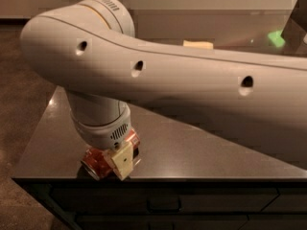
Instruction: Place coke can upright
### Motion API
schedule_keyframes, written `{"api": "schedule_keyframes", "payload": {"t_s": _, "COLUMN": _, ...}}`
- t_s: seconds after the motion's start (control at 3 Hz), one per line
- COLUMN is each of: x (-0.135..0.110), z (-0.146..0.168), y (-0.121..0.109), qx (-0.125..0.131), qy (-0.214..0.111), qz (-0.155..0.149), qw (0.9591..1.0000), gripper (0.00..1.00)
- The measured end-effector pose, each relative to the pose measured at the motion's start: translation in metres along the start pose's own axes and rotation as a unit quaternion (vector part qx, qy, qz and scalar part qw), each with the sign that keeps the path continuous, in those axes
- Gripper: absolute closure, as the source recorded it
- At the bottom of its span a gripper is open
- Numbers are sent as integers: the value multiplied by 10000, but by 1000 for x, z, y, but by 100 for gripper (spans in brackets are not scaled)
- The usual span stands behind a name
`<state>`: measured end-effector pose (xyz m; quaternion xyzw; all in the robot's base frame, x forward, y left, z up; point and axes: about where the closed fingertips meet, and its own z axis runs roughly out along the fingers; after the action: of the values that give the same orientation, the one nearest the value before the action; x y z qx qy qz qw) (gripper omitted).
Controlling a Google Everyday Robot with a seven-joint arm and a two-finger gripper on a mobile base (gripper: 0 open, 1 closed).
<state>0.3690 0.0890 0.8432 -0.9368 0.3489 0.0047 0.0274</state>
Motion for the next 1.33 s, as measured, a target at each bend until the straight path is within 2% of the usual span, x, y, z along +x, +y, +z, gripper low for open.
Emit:
{"api": "schedule_keyframes", "payload": {"t_s": 0.33, "x": -3, "z": -5, "y": -2, "qx": 26, "qy": -38, "qz": -2, "qw": 10000, "gripper": 61}}
{"api": "schedule_keyframes", "payload": {"t_s": 0.67, "x": 3, "z": -20, "y": -8, "qx": 94, "qy": -201, "qz": 146, "qw": 9996, "gripper": 84}}
{"api": "schedule_keyframes", "payload": {"t_s": 1.0, "x": 27, "z": -38, "y": -18, "qx": 173, "qy": -523, "qz": 530, "qw": 9971, "gripper": 100}}
{"api": "schedule_keyframes", "payload": {"t_s": 1.33, "x": 61, "z": -53, "y": -26, "qx": 254, "qy": -1023, "qz": 1028, "qw": 9891, "gripper": 100}}
